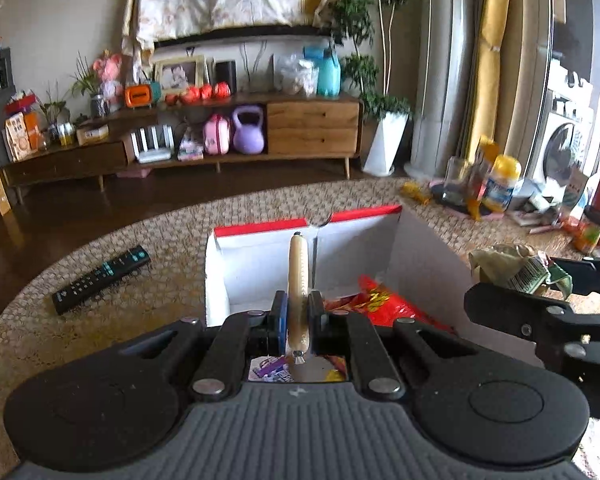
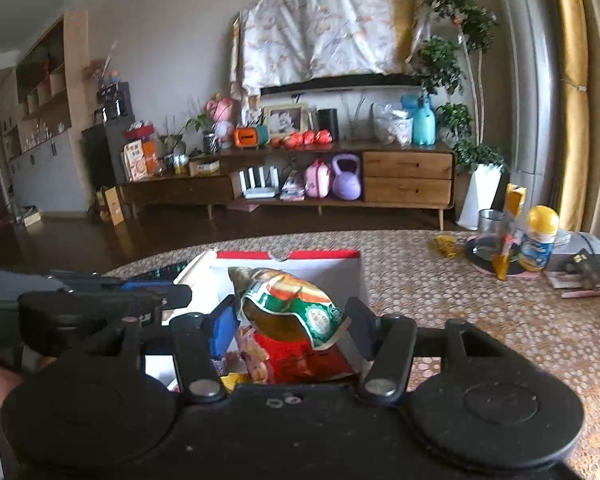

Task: Organize snacks
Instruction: 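Carry the green wrapper and cream stick in both tools over the white box, then open the right tool dropping the green wrapper while the left tool releases the cream stick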

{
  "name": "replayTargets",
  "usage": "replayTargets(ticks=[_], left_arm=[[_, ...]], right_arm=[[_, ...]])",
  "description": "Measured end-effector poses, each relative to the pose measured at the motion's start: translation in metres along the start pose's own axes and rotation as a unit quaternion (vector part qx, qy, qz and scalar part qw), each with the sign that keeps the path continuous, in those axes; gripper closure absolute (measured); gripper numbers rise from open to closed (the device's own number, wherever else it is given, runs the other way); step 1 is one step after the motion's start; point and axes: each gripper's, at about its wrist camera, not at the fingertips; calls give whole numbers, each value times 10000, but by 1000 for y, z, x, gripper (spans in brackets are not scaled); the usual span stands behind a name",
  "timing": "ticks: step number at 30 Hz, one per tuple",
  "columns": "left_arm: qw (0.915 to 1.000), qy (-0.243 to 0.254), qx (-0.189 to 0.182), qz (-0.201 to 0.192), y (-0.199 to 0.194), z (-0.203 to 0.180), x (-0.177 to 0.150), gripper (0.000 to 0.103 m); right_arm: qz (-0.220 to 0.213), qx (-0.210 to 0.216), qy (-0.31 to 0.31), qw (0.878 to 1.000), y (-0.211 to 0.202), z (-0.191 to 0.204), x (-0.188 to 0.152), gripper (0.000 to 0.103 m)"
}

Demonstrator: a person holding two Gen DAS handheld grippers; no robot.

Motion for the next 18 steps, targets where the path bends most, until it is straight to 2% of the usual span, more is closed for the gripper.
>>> replayTargets(ticks=[10, 18], left_arm=[[9970, 151, -24, 758, 47, 8, 17, 93], [9919, 145, -119, 1256, 69, 12, 21, 93]], right_arm=[[662, 149, -288, 9973, 38, 19, 4, 47], [1487, 100, -784, 9857, 66, 41, -9, 47]])
Point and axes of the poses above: each gripper's, at about its wrist camera, not at the fingertips, and y roughly the way its jaws point, z to its left, x to its top, and after that the axes turned 9 degrees about z, right-handed
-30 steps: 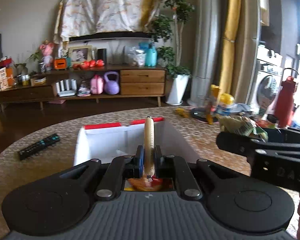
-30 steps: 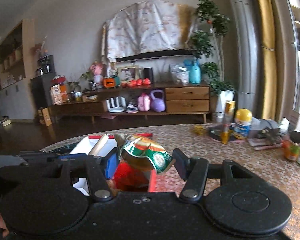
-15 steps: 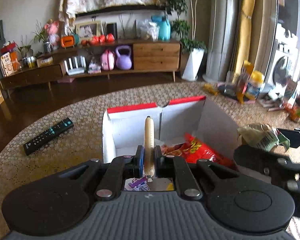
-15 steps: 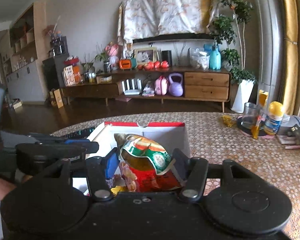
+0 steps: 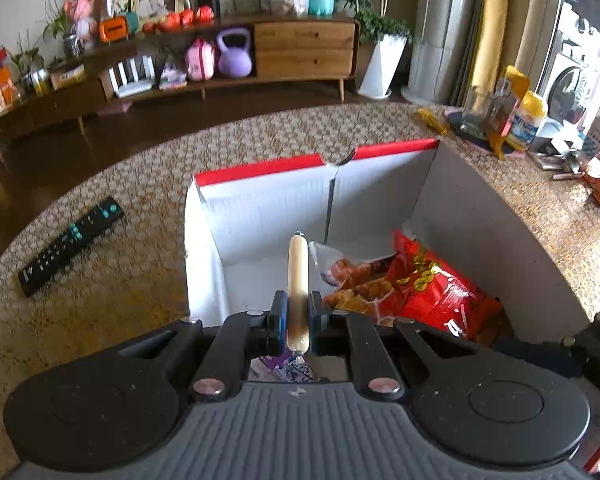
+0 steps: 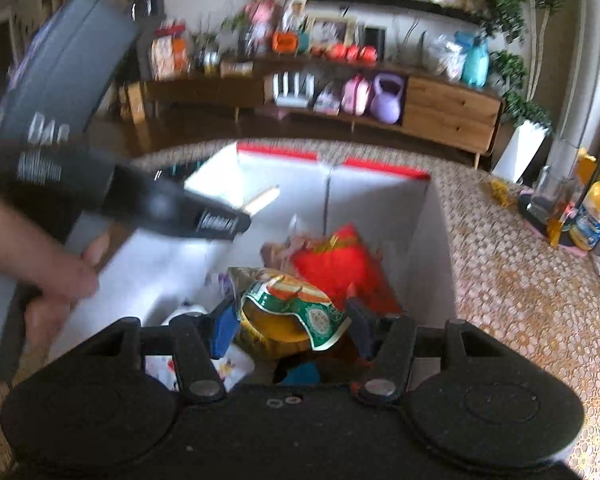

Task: Organize snacks
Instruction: 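Open the right tool dropping the green wrapper while the left tool releases the cream stick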

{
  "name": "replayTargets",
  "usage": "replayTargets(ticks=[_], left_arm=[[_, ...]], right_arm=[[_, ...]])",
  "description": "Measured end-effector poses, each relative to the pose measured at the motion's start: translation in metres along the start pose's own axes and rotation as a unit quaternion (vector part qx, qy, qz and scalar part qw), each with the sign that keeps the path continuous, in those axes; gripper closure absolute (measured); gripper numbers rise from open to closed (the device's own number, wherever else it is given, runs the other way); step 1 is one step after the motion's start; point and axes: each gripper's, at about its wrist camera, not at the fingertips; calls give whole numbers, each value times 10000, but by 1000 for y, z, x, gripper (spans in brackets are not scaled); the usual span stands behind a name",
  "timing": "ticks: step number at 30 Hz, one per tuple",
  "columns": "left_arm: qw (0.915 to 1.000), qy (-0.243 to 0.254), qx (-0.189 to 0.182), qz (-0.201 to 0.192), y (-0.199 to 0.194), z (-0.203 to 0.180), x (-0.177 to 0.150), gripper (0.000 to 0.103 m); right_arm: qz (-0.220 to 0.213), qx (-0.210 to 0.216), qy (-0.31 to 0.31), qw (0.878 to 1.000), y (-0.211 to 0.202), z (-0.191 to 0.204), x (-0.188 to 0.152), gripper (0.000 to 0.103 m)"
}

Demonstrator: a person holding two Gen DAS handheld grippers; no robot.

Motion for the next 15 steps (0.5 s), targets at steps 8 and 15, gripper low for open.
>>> replayTargets(ticks=[8, 15], left_arm=[[10000, 33, 60, 54, 3, -2, 4, 93], [9998, -8, 195, 108, 2, -5, 4, 93]], right_arm=[[378, -104, -198, 9990, 18, 15, -7, 47], [384, -143, -132, 9991, 19, 8, -5, 41]])
Point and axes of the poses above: each gripper's, at about its wrist camera, not at the fingertips, and y roughly the way its jaws point, z to its left, x to its top, and after that the axes turned 9 degrees about z, right-handed
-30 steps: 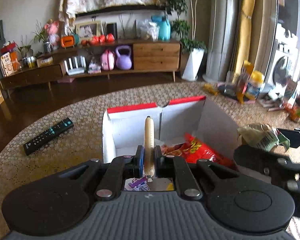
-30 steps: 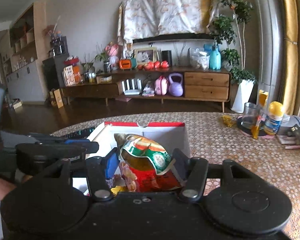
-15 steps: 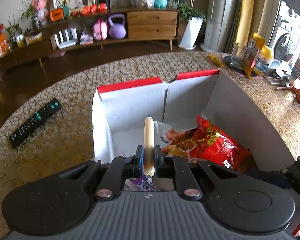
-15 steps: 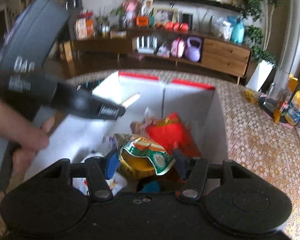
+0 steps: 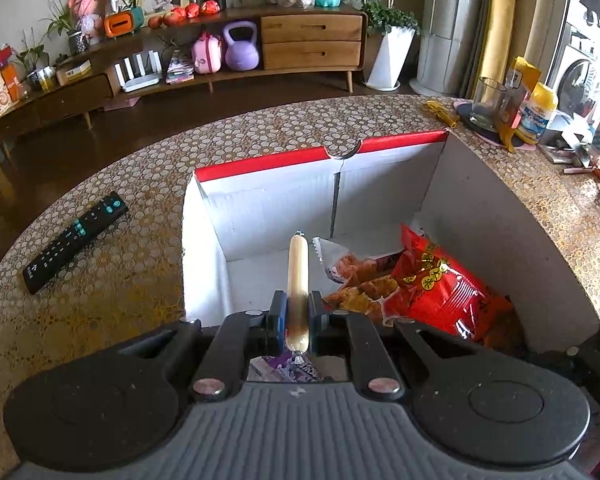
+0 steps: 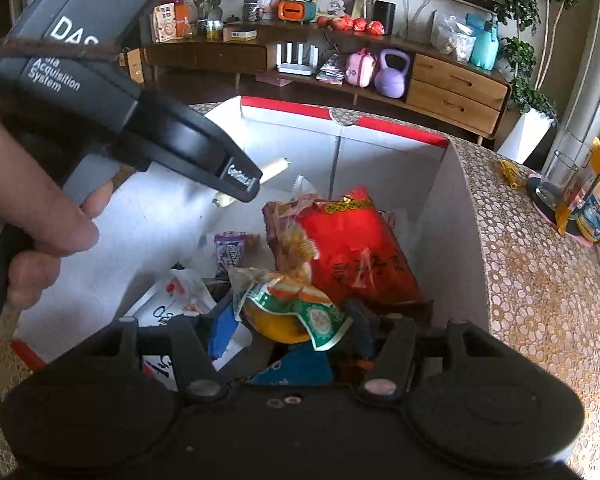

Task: Organize snacks
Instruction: 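Open the right tool dropping the green wrapper while the left tool releases the cream stick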

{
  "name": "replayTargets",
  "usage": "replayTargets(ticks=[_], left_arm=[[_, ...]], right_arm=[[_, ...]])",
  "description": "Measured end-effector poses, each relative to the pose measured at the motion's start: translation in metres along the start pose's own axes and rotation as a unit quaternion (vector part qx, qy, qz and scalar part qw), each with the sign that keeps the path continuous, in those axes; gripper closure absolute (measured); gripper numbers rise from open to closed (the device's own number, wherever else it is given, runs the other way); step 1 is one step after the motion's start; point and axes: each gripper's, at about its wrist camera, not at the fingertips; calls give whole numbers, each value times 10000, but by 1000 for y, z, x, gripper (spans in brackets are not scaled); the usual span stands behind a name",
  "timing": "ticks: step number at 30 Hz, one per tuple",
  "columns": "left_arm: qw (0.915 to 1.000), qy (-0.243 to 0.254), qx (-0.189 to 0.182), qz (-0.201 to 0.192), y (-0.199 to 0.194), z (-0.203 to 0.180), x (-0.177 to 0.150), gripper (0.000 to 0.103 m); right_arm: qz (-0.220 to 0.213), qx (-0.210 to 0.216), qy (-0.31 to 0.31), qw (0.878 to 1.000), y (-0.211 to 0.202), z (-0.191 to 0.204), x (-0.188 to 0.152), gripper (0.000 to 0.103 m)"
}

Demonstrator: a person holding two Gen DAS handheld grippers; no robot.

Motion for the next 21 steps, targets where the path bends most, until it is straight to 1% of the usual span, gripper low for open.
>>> replayTargets(ticks=[1, 2, 3, 4, 5, 6, 8, 11, 14, 16, 21], left_arm=[[10000, -4, 36, 24, 0, -1, 0, 93], [10000, -10, 72, 53, 0, -1, 0, 90], [9999, -24, 107, 79, -1, -2, 0, 77], [9999, -57, 139, 80, -2, -1, 0, 68], [9999, -80, 139, 23, -4, -1, -1, 48], [9999, -93, 47, -78, -8, -1, -3, 37], [9998, -146, 13, -168, -15, -3, -3, 31], [9995, -135, 148, -256, -24, -9, -5, 25], [9990, -228, 156, -349, -35, -10, -9, 21], [9984, -295, 168, -447, -44, -10, -14, 18], [9955, -452, 268, -785, -69, -14, -32, 5]], right_arm=[[-16, 18, 24, 10000, -2, 0, 0, 38], [-28, 31, 25, 10000, -3, -1, -1, 36], [-38, 16, 34, 10000, -3, -1, 0, 36], [-59, -10, 47, 10000, -5, -1, 0, 36], [-73, -17, 40, 10000, -6, -2, -1, 35], [-89, -14, 35, 10000, -8, -3, -1, 35], [-135, -25, 56, 9999, -12, -4, -2, 34], [-241, -15, 88, 9997, -21, -6, -5, 33], [-353, -31, 144, 9993, -31, -8, -8, 33], [-456, -54, 190, 9988, -39, -10, -11, 31], [-767, -165, 348, 9963, -62, -18, -25, 28]])
Point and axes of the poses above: each gripper's, at about its wrist camera, not at the fingertips, and y roughly the way its jaws point, z to its left, x to its top, and after that the axes turned 9 degrees about z, right-handed
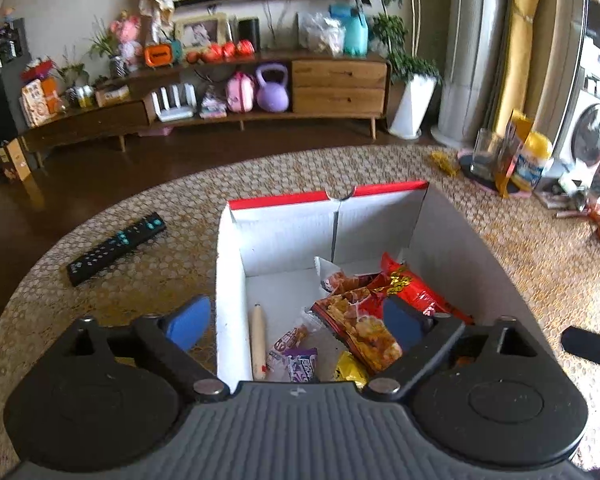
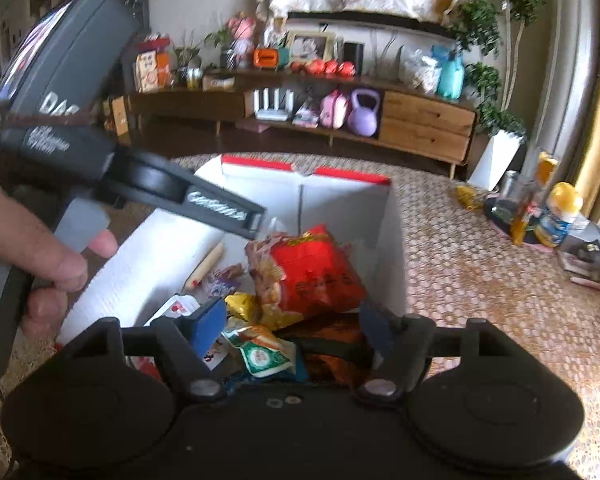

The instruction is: Organize snacks

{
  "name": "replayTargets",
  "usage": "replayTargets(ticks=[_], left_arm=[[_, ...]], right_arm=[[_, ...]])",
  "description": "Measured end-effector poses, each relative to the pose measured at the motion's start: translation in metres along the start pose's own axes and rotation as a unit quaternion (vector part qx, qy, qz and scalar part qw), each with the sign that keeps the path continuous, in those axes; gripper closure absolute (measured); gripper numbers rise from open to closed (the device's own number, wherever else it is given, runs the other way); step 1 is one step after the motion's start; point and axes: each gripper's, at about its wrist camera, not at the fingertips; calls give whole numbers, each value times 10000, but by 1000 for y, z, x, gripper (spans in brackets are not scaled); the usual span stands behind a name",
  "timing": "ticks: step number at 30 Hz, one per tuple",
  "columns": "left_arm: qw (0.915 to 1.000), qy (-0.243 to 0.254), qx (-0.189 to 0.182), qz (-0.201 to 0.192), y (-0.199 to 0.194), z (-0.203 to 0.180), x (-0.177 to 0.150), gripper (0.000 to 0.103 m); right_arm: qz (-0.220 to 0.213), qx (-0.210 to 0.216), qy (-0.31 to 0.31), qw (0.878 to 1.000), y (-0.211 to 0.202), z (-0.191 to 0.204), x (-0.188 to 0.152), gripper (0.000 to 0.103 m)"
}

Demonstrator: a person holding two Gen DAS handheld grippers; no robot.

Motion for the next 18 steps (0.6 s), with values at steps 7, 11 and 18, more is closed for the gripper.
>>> replayTargets(ticks=[7, 11, 18], left_arm=[[9990, -92, 15, -429, -37, -9, -24, 0], [9983, -141, 59, -568, -54, -16, -37, 0], [9968, -206, -31, -769, -77, -28, -58, 0]], right_arm=[[-443, -148, 332, 9984, -33, -19, -16, 23], [-643, -240, 541, 9962, -50, -29, -25, 20], [-932, -400, 946, 9903, -72, -48, -40, 12]])
Point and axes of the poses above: each gripper's, at about its wrist camera, not at the fingertips, and y roughly the way its jaws point, z to its left, x to its top, and after that the axes turned 9 degrees about z, right-handed
